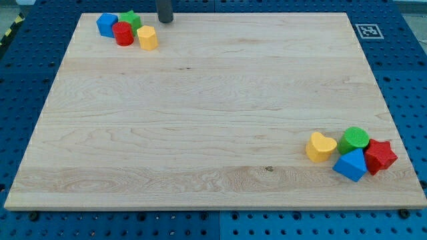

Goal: Push the green star and the blue cube slightly left

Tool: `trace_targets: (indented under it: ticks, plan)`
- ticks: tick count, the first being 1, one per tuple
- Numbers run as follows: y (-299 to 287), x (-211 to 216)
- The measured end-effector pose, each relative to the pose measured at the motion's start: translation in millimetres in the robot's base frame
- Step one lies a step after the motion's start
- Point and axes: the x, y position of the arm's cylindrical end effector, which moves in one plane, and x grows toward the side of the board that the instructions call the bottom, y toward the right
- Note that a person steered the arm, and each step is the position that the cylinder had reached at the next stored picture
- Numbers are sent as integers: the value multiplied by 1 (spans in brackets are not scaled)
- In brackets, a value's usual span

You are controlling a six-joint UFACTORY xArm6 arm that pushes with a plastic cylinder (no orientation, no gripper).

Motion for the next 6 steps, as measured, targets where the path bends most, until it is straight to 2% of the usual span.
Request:
trace_targets:
  ticks: [2,6]
  plan:
    - [-43,-13]
    - [-103,-13]
